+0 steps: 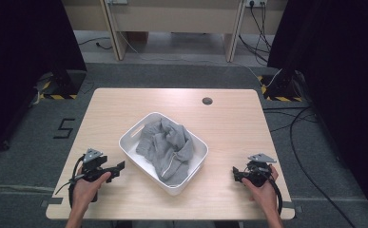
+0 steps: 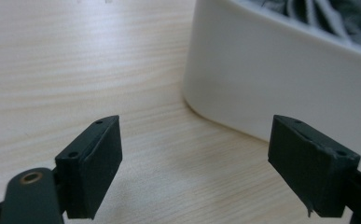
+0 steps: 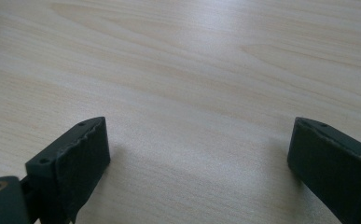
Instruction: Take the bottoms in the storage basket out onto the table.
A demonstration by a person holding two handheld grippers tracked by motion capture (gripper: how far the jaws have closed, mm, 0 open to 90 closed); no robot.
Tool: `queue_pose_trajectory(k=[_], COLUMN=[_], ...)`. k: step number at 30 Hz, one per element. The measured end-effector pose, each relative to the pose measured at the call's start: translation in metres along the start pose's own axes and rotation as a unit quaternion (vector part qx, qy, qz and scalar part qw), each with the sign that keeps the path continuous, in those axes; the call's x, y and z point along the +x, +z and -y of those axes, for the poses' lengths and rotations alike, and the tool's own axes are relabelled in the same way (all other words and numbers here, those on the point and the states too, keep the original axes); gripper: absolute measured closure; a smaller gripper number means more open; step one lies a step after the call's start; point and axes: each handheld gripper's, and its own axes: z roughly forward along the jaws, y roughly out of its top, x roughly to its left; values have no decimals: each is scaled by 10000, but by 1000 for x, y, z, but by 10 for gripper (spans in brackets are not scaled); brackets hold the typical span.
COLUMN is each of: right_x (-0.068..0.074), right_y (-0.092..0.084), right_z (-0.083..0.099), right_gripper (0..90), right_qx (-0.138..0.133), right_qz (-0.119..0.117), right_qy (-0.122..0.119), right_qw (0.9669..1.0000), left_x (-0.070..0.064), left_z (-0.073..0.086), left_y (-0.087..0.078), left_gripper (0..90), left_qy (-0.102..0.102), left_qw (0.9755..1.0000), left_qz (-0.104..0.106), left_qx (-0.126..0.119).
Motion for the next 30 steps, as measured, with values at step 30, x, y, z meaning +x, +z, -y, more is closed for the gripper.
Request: queue_pose_trajectory(k=[30], right_x=[1], right_y=[0], right_z=[0], right_gripper=[63], right_qx=[3], right_qz=[-23], right_qy=[-9], right_qw=[10000], left_x=[-111], left_z=[-115], left_y=[32], left_gripper=[147], left_qy=[1127], left_qw=[9839], left_qz=[1346], left_qx=[336])
